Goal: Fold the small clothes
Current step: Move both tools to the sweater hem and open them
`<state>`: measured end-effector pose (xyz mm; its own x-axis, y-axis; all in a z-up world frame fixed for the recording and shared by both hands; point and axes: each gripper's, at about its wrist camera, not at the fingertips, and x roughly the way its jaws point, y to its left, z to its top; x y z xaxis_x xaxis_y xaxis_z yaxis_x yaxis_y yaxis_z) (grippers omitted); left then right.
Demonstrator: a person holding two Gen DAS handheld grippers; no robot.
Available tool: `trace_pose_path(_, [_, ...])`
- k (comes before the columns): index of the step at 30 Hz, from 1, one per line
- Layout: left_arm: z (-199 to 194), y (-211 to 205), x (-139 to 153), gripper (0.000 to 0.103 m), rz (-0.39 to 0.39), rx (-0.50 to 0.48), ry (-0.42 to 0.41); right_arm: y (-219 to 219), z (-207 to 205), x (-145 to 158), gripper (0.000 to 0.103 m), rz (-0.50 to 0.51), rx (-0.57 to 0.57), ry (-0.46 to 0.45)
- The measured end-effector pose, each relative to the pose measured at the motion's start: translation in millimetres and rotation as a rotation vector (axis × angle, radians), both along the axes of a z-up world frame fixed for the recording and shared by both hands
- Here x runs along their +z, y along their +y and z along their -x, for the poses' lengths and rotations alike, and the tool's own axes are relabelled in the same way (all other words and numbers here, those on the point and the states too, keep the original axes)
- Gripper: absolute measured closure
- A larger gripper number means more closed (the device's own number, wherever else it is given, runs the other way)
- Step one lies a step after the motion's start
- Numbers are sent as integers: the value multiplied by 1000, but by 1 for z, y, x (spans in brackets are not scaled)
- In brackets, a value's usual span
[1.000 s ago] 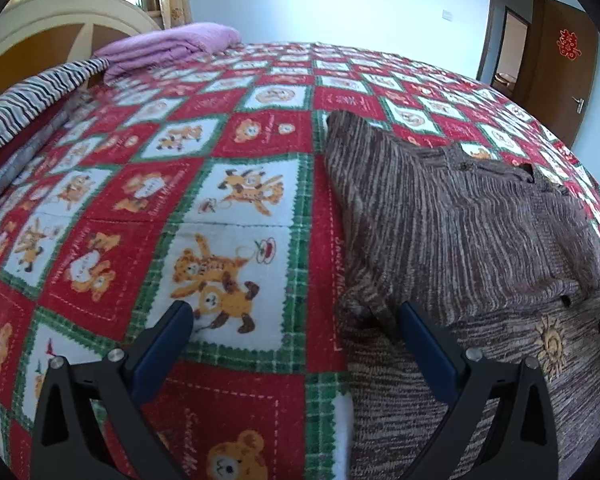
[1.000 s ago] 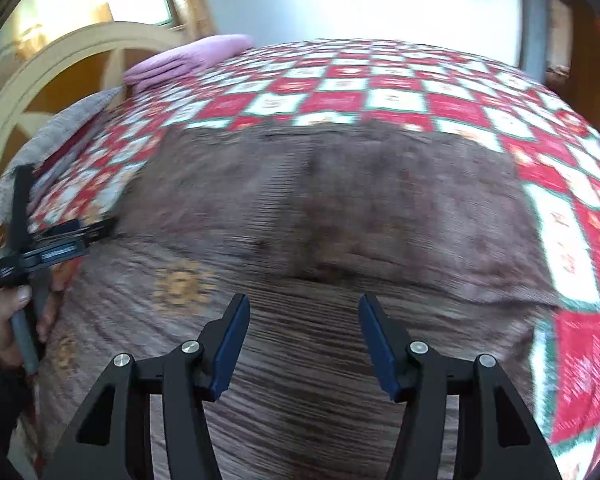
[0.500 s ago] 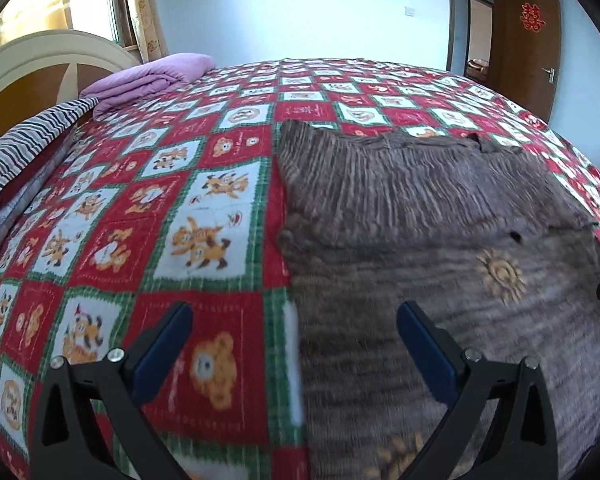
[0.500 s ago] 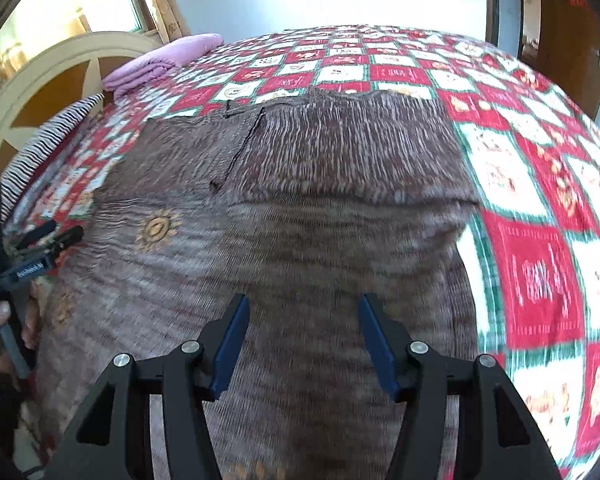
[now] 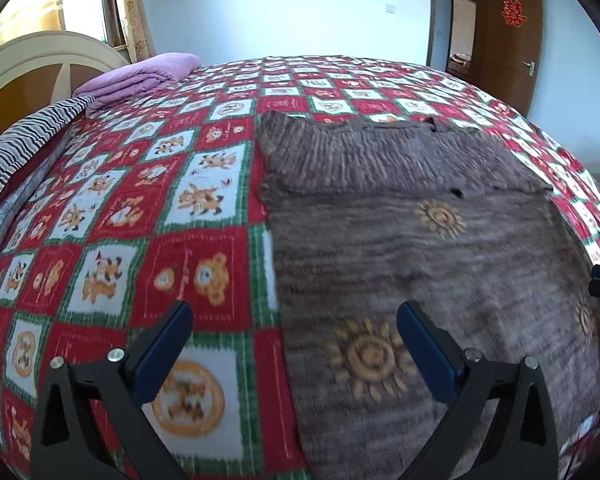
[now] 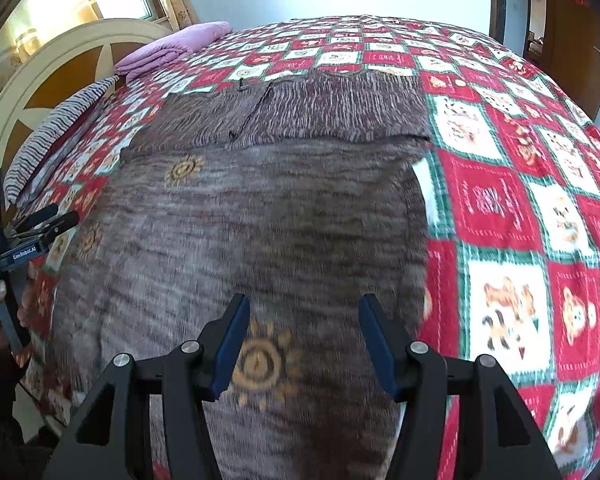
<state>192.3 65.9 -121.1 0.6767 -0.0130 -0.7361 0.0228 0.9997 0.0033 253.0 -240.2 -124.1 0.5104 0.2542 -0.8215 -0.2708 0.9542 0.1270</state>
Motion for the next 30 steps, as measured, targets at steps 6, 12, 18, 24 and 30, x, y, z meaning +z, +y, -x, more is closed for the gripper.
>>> trace_pose_path(6, [19, -7, 1, 0, -10, -26, 13, -5, 21, -9, 45, 16, 5, 35])
trace_pose_path(12, [47, -6, -2, 0, 63, -62, 46, -9, 38, -13, 45, 26, 8, 53])
trace_pose_path(18, [81, -2, -8, 17, 163, -128, 105, -18, 56, -19, 45, -2, -18, 41])
trace_pose_path(24, [114, -7, -23, 34, 251, -149, 192, -18, 66, -20, 45, -17, -24, 30])
trace_pose_path(30, [120, -14, -36, 39, 267, -139, 236, -22, 72, -20, 44, -31, -22, 34])
